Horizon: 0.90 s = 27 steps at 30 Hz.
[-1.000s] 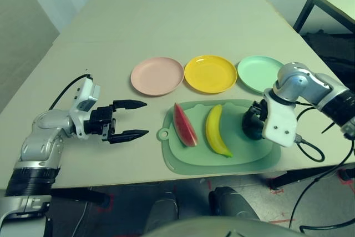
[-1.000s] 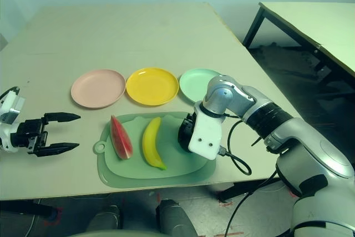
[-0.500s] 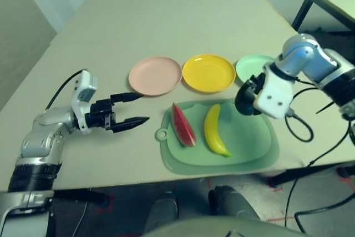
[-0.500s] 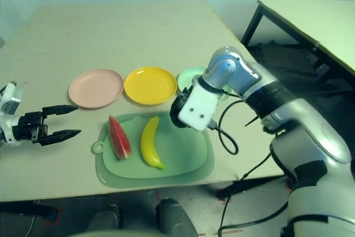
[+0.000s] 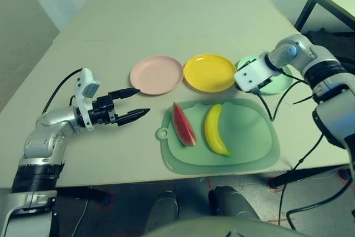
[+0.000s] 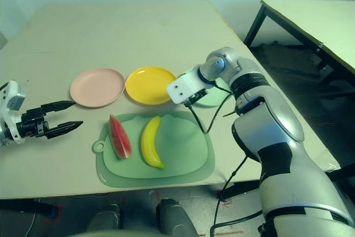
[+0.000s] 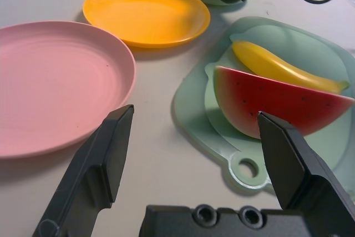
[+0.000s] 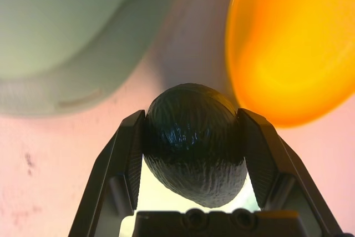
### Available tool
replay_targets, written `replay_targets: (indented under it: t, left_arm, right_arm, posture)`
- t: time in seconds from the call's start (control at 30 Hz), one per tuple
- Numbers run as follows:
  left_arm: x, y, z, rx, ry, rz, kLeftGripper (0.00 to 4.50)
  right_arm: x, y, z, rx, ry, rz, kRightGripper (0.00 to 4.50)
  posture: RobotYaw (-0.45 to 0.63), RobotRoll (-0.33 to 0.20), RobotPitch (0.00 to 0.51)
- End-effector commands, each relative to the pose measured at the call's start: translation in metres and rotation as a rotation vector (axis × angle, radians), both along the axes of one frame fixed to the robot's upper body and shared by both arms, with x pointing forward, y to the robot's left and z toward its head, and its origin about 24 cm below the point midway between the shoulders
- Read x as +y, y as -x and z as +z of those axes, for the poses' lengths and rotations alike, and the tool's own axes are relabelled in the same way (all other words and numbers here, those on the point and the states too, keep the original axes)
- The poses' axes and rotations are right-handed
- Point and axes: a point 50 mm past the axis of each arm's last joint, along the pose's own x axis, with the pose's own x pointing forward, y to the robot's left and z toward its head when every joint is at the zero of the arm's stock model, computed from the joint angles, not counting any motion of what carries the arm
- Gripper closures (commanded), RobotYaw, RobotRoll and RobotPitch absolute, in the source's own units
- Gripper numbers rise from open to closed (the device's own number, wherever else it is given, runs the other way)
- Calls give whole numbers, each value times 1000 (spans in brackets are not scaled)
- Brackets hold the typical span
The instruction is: Place the fruits into color-matched plates.
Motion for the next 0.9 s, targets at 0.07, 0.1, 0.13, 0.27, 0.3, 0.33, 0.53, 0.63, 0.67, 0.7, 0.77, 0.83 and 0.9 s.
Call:
replay_targets:
  t: [0.07, 0.1, 0.13, 0.27, 0.3, 0.33, 0.53, 0.63, 0.67, 0.7, 0.77, 0.83, 0.9]
  left_arm:
    - [0, 5, 0, 1, -18, 1, 0]
    - [-1, 5, -1, 2, -16, -1, 0]
    - [-1, 6, -1, 3, -15, -2, 0]
    - [0, 4, -2, 5, -9, -14, 0]
    - [0, 4, -2, 6, -9, -15, 0]
    - [1, 3, -2, 6, -9, -15, 0]
    - [3, -2, -2, 3, -11, -18, 0]
    - [4, -4, -3, 1, -12, -21, 0]
    - [4, -5, -3, 2, -13, -22, 0]
    - [4, -5, -4, 2, -14, -24, 0]
    - [4, -6, -5, 4, -17, -30, 0]
    - [5, -7, -5, 6, -18, -33, 0]
    - [6, -7, -6, 8, -17, -38, 0]
  right_arm:
    - [-10, -6, -2, -71, 53, -78, 1701]
    - [-12, -7, -4, -86, 60, -96, 1701]
    - [-13, -8, -5, -95, 65, -106, 1701]
    - [-19, -10, -7, -133, 84, -152, 1701]
    - [-20, -11, -7, -144, 86, -168, 1701]
    - [-22, -12, -6, -152, 91, -181, 1701]
    - [-28, -10, -9, -142, 99, -205, 687]
    - [-30, -10, -6, -141, 92, -199, 27]
    - [-30, -10, -3, -144, 90, -194, 27]
    - [-31, -10, 0, -147, 90, -186, 27]
    - [-30, -9, 7, -149, 97, -159, 27]
    - [-22, -8, 18, -138, 76, -97, 27]
    - [-7, -3, 32, -119, 59, 38, 27]
  posture:
    - [-48, 0, 60]
    - [-49, 0, 60]
    - [-47, 0, 61]
    - [-52, 0, 62]
    - [-55, 0, 62]
    - [-56, 0, 62]
    - [-63, 0, 60]
    - [-71, 0, 61]
    - [-76, 0, 61]
    - [-76, 0, 61]
    - [-80, 0, 63]
    - [-87, 0, 64]
    - [-94, 0, 65]
